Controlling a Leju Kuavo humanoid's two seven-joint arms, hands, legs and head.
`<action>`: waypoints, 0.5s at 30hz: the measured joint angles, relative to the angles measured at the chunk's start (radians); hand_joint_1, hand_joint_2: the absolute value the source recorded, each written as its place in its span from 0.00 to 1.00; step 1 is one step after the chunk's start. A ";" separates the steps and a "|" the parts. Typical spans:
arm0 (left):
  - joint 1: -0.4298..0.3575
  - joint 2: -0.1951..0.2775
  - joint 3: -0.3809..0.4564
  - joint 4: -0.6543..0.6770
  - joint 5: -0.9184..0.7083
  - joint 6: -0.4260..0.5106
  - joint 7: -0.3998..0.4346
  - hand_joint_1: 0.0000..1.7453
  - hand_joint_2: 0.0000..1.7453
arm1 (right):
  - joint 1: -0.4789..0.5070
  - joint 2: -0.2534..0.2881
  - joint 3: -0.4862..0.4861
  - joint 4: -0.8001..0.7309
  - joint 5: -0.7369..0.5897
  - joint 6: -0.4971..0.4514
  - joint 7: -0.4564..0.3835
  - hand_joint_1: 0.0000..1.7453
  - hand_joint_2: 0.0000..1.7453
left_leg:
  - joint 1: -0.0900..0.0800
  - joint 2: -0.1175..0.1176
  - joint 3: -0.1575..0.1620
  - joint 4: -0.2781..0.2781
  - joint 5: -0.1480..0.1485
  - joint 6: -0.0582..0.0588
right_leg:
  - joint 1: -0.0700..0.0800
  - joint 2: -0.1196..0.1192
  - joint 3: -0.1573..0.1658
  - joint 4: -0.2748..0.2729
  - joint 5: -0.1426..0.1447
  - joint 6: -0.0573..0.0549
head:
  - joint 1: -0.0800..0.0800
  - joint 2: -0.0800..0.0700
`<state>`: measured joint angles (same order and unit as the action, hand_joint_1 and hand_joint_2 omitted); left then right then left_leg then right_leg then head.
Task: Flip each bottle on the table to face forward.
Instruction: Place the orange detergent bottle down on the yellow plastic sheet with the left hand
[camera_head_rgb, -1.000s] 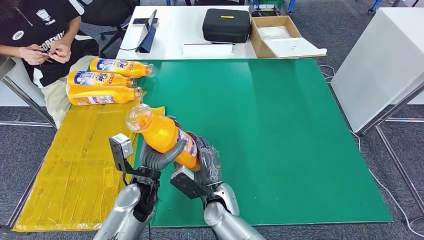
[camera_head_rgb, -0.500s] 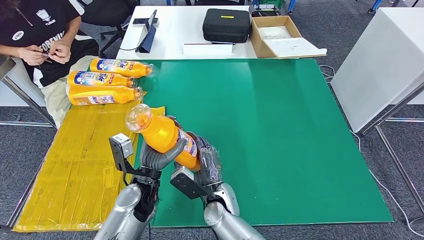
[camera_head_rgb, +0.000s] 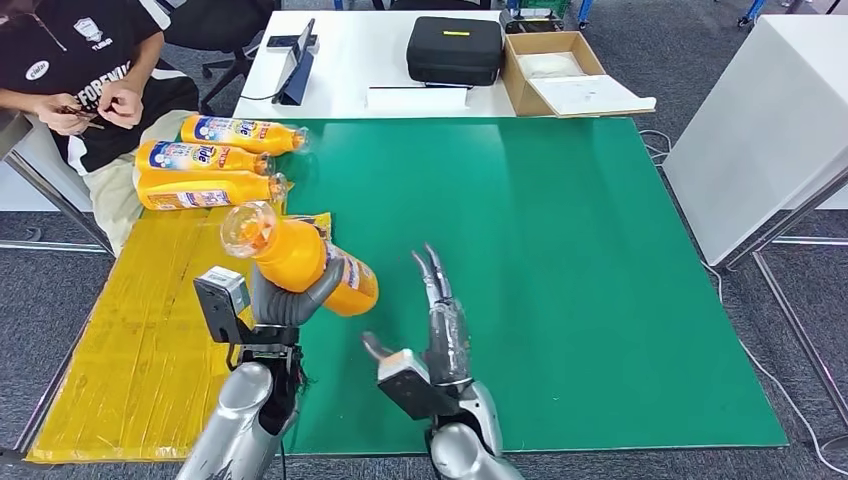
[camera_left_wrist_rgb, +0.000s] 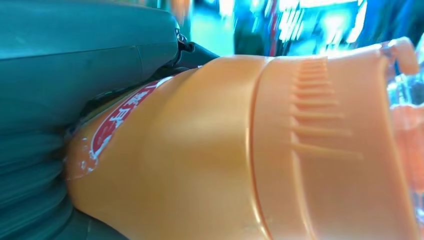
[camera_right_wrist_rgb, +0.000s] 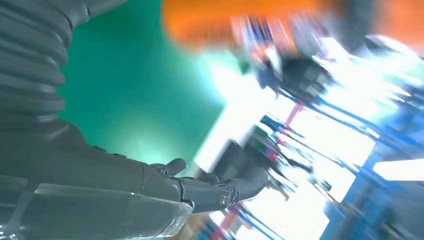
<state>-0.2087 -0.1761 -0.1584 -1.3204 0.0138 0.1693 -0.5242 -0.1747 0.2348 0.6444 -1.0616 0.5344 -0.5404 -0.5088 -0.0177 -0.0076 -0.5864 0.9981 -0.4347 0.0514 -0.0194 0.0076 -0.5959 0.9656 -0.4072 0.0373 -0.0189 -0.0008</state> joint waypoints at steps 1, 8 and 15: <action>0.004 0.005 0.011 -0.004 -0.037 0.040 -0.011 1.00 1.00 | 0.037 -0.021 -0.004 -0.082 0.020 0.002 0.002 0.00 1.00 | 0.000 0.000 0.000 0.000 0.000 0.000 | 0.000 0.000 0.000 0.000 0.000 0.000 | 0.000 0.000; 0.034 0.038 0.089 -0.023 -0.331 0.320 -0.030 1.00 1.00 | 0.212 -0.168 -0.017 -0.493 0.081 -0.065 -0.017 0.00 1.00 | 0.000 0.000 0.000 0.000 -0.001 0.000 | 0.000 0.000 0.000 0.000 0.000 0.000 | 0.000 0.000; 0.042 0.046 0.112 -0.032 -0.349 0.330 -0.027 1.00 1.00 | 0.251 -0.222 -0.018 -0.604 0.077 -0.077 -0.026 0.00 1.00 | 0.000 0.000 0.001 0.000 -0.001 -0.001 | 0.000 0.000 0.001 0.000 0.000 0.000 | 0.000 0.000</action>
<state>-0.1663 -0.1303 -0.0464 -1.3520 -0.3349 0.4994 -0.5511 0.0768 0.0129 0.6267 -1.6655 0.6111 -0.6175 -0.5348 -0.0178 -0.0075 -0.5855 0.9980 -0.4354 0.0509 -0.0194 0.0077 -0.5954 0.9654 -0.4071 0.0372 -0.0189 -0.0006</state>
